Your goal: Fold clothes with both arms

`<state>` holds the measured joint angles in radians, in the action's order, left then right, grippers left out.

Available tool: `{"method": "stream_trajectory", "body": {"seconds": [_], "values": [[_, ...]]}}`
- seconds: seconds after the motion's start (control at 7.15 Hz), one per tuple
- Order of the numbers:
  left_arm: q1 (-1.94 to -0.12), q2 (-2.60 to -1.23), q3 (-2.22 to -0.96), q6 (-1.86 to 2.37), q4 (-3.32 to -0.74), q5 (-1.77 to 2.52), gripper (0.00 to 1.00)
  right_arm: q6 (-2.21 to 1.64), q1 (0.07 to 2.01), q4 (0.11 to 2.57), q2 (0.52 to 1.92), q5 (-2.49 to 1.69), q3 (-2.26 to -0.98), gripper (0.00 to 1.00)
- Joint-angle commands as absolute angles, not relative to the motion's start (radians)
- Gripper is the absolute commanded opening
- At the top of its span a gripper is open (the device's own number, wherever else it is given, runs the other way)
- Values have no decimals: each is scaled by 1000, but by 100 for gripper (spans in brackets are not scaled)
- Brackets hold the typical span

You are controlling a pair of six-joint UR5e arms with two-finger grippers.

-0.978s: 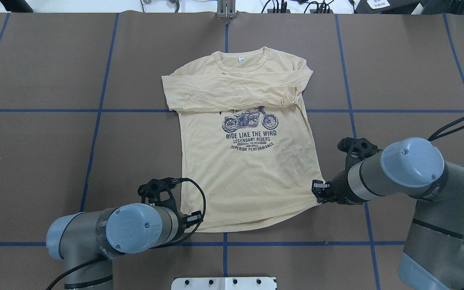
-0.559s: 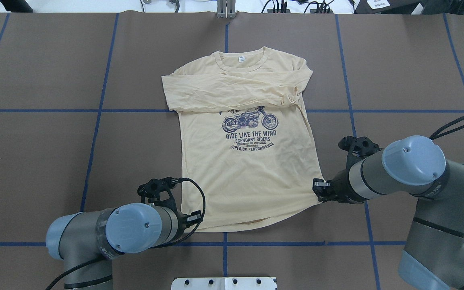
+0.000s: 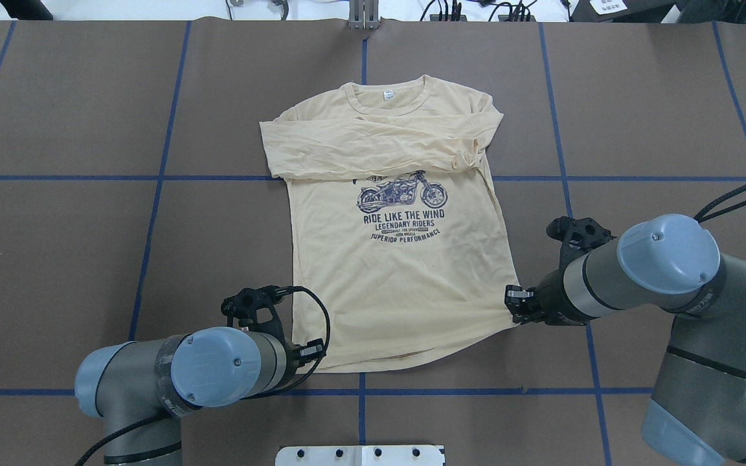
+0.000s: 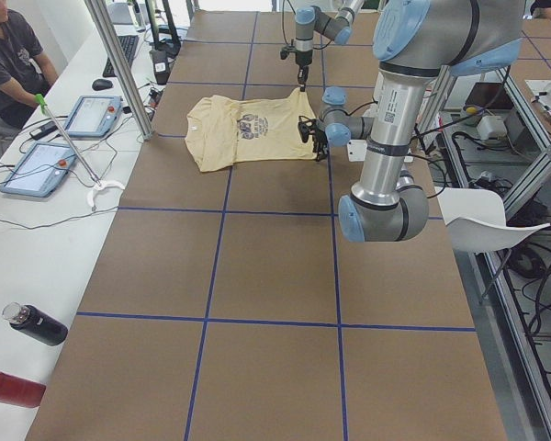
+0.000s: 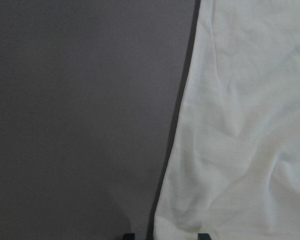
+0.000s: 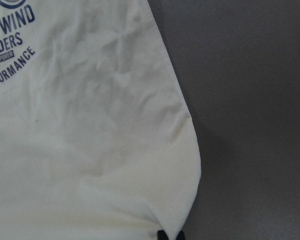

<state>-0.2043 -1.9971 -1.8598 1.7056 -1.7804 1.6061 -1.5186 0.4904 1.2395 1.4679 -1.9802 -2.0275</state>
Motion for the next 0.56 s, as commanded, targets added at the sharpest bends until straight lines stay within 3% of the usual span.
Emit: {"method": "stream_trajectory", "body": {"seconds": [0.0, 0.14, 0.42], "values": [[-204, -1999, -1859, 1706, -1781, 1608, 49, -1519, 492, 1239, 1468, -1980, -2028, 0], [-203, -1999, -1859, 1706, -1781, 1608, 42, -1519, 492, 1239, 1468, -1980, -2029, 0], [-201, -1999, -1859, 1706, -1781, 1608, 42, -1519, 492, 1239, 1466, -1980, -2029, 0]]}}
